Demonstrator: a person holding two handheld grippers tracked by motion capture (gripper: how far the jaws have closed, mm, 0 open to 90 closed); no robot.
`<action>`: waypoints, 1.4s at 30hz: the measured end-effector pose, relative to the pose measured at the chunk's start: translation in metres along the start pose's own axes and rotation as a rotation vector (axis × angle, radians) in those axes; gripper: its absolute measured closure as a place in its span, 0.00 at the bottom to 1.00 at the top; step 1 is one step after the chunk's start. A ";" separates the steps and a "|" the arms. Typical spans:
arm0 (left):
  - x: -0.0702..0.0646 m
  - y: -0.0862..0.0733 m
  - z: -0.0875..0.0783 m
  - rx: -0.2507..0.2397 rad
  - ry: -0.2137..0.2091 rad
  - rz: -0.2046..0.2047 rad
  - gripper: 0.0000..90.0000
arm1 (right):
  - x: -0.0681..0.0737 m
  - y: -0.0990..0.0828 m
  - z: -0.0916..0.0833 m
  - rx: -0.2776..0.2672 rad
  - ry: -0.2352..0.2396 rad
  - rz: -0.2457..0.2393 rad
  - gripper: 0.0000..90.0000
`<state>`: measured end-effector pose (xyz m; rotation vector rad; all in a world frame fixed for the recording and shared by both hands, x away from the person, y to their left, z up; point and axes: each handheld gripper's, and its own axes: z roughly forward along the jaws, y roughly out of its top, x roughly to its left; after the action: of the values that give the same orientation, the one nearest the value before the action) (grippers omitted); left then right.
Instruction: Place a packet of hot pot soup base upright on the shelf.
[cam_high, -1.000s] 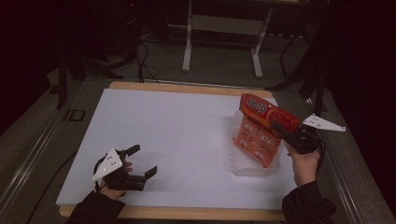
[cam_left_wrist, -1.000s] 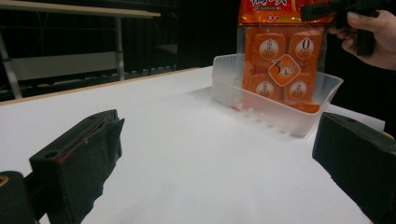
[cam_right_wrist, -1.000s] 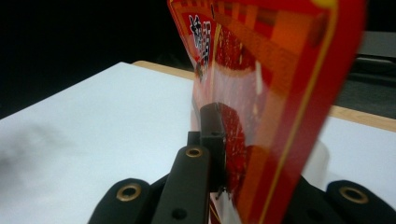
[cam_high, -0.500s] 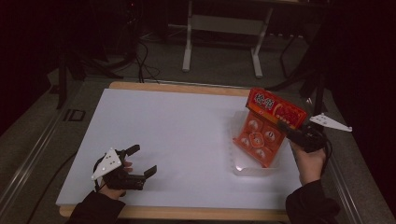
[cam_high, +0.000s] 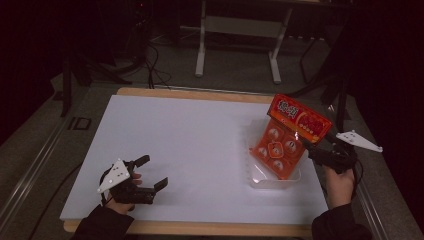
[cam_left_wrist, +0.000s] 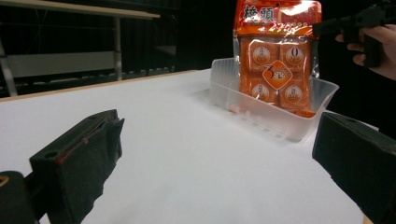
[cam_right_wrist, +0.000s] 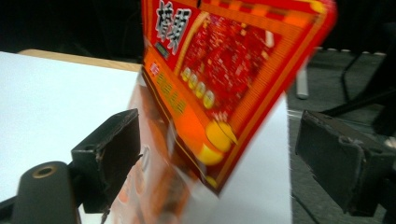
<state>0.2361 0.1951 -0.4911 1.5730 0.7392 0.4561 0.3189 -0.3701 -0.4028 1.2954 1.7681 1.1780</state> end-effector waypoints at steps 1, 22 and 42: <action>0.000 0.000 0.000 -0.004 -0.002 -0.003 0.02 | 0.000 -0.001 -0.003 -0.002 -0.003 -0.006 0.16; 0.000 0.000 -0.002 -0.002 0.000 0.005 0.02 | 0.066 -0.018 -0.037 -0.025 0.168 -0.094 0.16; -0.001 0.000 -0.002 -0.003 -0.008 0.001 0.02 | 0.136 -0.033 -0.012 -0.018 0.429 -0.176 0.16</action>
<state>0.2346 0.1958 -0.4906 1.5712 0.7317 0.4512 0.2539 -0.2479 -0.4269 0.8960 2.1162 1.4417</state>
